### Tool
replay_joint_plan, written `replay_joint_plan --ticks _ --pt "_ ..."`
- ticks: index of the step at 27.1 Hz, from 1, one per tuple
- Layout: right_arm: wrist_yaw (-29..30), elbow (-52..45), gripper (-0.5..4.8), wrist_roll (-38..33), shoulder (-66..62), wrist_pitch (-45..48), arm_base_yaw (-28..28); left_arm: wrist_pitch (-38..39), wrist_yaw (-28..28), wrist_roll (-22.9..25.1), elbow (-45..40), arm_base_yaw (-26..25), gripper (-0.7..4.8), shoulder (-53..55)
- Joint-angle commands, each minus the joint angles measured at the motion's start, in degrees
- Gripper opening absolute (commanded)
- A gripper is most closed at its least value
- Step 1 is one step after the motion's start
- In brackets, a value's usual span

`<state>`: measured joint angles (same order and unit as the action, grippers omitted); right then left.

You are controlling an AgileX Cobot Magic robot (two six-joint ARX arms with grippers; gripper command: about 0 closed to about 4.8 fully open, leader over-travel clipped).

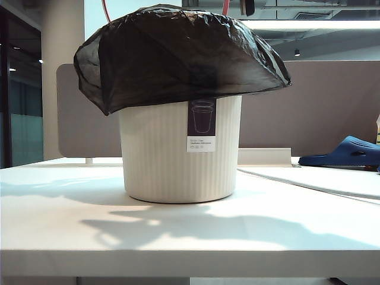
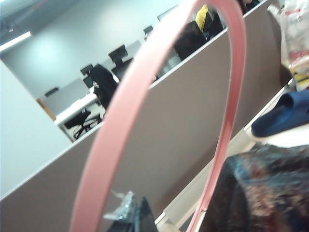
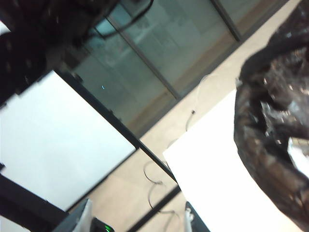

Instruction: Open the ring lid of the trash can, pull out the black garbage bag inside, and place it on the table.

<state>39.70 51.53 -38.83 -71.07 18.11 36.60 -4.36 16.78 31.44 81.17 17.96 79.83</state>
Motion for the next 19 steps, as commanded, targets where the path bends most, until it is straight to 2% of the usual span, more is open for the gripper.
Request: replay_joint_plan --ticks 1,6,9,13,16,19 --pt "0.0 0.3 2.44 4.7 0.4 -2.2 -0.5 -1.6 0.6 -0.1 0.3 0.1 -0.06 0.6" --pt "-1.7 2.9 2.44 12.7 0.4 -7.7 -0.8 -1.8 0.6 0.0 1.2 0.0 -0.06 1.8" --pt "-5.8 7.8 2.44 21.0 0.4 -16.2 -1.2 -0.6 0.6 0.0 3.3 0.0 -0.06 3.0" --pt "-14.3 16.4 2.43 31.7 0.3 -28.7 -1.3 0.7 0.6 0.0 6.7 0.0 -0.06 4.7" --pt "-21.0 22.0 2.43 35.0 0.3 -33.7 -1.3 1.0 0.6 -0.1 8.5 0.0 -0.06 5.7" --pt "-24.8 27.4 2.43 39.1 0.3 -37.2 -2.5 1.1 0.6 -0.4 10.3 0.0 -0.06 6.8"
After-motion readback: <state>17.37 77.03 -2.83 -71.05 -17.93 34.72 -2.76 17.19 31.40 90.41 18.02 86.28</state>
